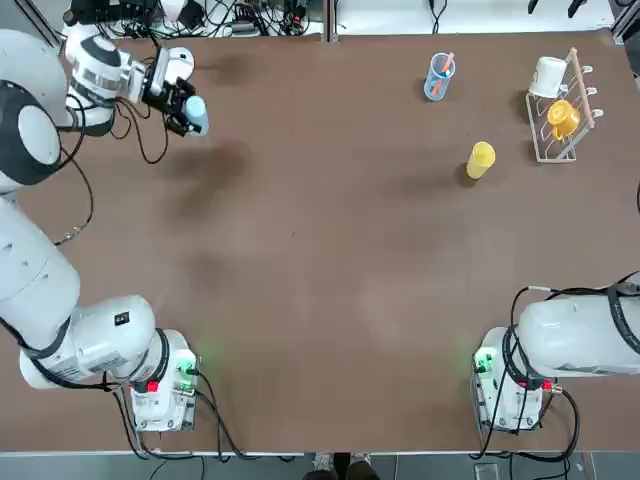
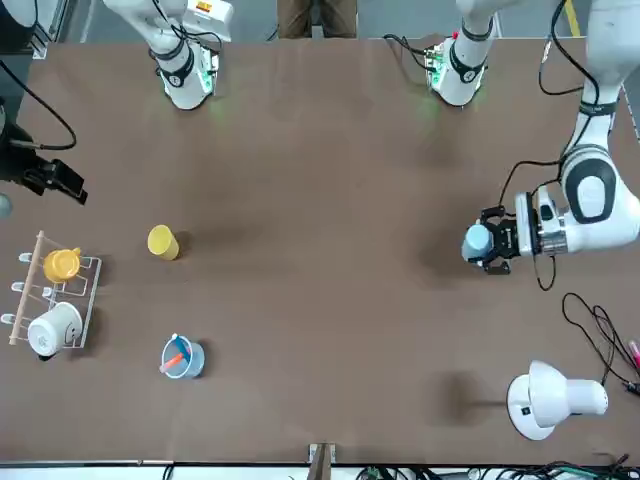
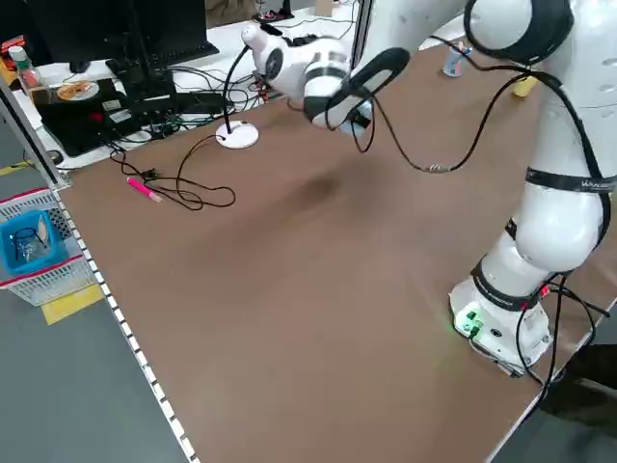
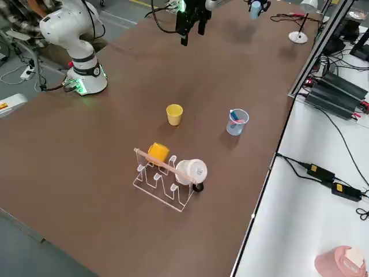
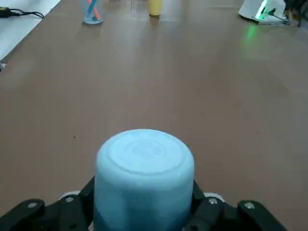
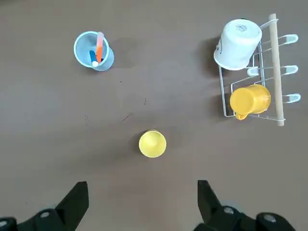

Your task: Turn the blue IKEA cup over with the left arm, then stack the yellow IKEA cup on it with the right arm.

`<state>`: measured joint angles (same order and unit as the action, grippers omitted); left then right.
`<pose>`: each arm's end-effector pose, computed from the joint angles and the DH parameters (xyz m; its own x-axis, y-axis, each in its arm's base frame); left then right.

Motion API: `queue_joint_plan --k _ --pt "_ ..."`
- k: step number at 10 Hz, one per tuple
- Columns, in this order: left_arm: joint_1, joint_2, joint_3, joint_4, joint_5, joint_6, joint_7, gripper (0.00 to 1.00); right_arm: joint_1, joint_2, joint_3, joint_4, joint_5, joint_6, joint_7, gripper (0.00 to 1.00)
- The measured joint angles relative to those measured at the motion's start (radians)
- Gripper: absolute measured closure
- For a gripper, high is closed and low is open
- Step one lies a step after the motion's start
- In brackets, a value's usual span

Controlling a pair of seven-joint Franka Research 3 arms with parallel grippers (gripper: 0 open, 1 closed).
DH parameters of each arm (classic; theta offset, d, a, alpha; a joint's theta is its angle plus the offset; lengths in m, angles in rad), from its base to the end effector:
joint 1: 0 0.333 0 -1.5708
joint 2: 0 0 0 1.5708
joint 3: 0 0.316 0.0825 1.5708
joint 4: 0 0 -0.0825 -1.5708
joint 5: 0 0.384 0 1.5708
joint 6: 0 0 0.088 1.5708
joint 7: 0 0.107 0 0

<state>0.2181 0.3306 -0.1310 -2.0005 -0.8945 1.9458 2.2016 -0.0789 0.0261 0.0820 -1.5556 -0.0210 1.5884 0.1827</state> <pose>0.5771 -0.0001 0.2901 0.0018 -0.6448 0.7644 -0.9980 0.0468 0.0419 0.5643 -0.0011 0.6187 0.9839 -0.1783 0.0101 -0.1784 -0.9838 0.0173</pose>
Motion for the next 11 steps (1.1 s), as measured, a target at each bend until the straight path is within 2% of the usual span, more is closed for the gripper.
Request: queue_joint_plan --k 2,4,7,11 --pt "-0.114 -0.068 0.000 -0.004 0.042 0.120 -0.192 0.30 0.000 0.000 -0.001 0.000 0.000 0.000 0.000 0.00" --pt "-0.239 -0.096 -0.001 0.011 0.170 0.247 -0.443 0.30 0.000 0.000 -0.001 0.000 0.000 0.000 0.000 0.00" --pt "-0.376 -0.095 -0.002 0.082 0.494 0.328 -0.732 0.30 -0.001 0.000 -0.002 0.000 0.000 0.000 -0.014 0.00" --pt "-0.566 -0.064 -0.003 0.163 1.025 0.364 -1.211 0.30 -0.002 0.000 -0.002 0.000 0.000 0.000 -0.018 0.00"
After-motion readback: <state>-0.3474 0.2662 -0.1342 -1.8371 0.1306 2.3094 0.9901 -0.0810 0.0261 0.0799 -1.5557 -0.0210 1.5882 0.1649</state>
